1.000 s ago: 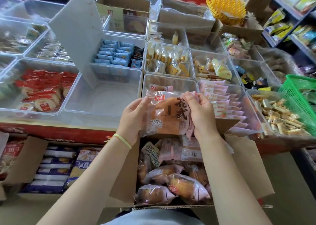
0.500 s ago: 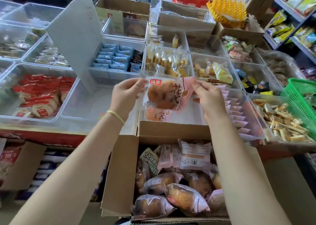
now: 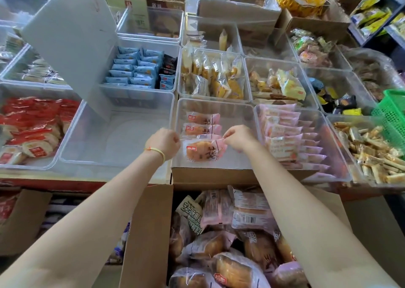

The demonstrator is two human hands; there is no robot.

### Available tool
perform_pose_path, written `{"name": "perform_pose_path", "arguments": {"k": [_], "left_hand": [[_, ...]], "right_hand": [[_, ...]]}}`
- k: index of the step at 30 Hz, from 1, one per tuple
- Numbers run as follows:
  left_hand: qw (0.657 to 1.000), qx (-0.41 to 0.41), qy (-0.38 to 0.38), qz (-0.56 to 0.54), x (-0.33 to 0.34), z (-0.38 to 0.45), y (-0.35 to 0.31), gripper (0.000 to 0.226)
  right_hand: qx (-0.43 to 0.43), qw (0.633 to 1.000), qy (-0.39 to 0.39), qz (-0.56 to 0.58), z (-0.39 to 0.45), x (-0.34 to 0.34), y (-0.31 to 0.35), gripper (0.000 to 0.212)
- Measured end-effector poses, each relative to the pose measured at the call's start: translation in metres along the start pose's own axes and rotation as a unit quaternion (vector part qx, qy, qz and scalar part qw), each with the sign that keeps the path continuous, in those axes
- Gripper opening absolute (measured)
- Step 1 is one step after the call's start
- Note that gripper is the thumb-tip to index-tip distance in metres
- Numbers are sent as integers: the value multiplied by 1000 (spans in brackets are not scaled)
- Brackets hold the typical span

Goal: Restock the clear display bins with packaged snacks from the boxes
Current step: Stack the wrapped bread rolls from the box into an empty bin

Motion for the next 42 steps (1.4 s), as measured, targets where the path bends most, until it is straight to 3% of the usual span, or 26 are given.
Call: {"name": "perform_pose_path", "arguments": {"k": [6, 13, 16, 21, 23, 25, 27, 29, 32, 34, 38, 42], "left_hand": [[993, -55, 19, 106, 19, 8, 4, 16], [988, -35, 21, 147, 31, 4, -2, 20], [996, -41, 0, 84, 23, -2, 2, 24], [987, -54, -57, -142, -17, -33, 2, 24], [966, -67, -84, -236, -32, -54, 6, 26], [936, -81, -122, -319, -42, -79, 10, 30], [904, -70, -155, -393, -47, -108, 8, 33], [889, -23, -141, -435, -42, -136, -6, 40], [909, 59, -41, -410, -13, -160, -36, 41], [936, 93, 31, -339, 10, -165, -50, 39], [955, 93, 111, -259, 42, -168, -51, 34], [958, 57, 123, -252, 53, -166, -43, 33]], "right_hand": [[88, 987, 134, -24, 19, 43, -20, 20], [57, 981, 187, -1, 9, 56, -13, 36], [15, 989, 146, -23, 7, 46, -2, 33], [-95, 985, -20, 141, -27, 6, 43, 15], [-141, 961, -3, 239, -67, -4, 67, 19], [-167, 935, 113, 291, -109, 4, 84, 27], [-149, 928, 237, 246, -142, 26, 80, 32], [-104, 941, 282, 152, -155, 52, 58, 33], [-54, 982, 174, -46, -144, 76, 13, 30], [-10, 985, 74, -156, -138, 80, -18, 32], [64, 980, 44, -181, -142, 103, -69, 42], [54, 979, 13, -197, -149, 108, -72, 31]]}}
Point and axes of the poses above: each hand's wrist, its own z-axis towards the middle knuckle, its own x-axis out of the palm, y = z × x, the point moved 7 cm from there along z, towards the middle knuckle, and after that the axes turned 9 degrees about -x, right-handed, at the moved point
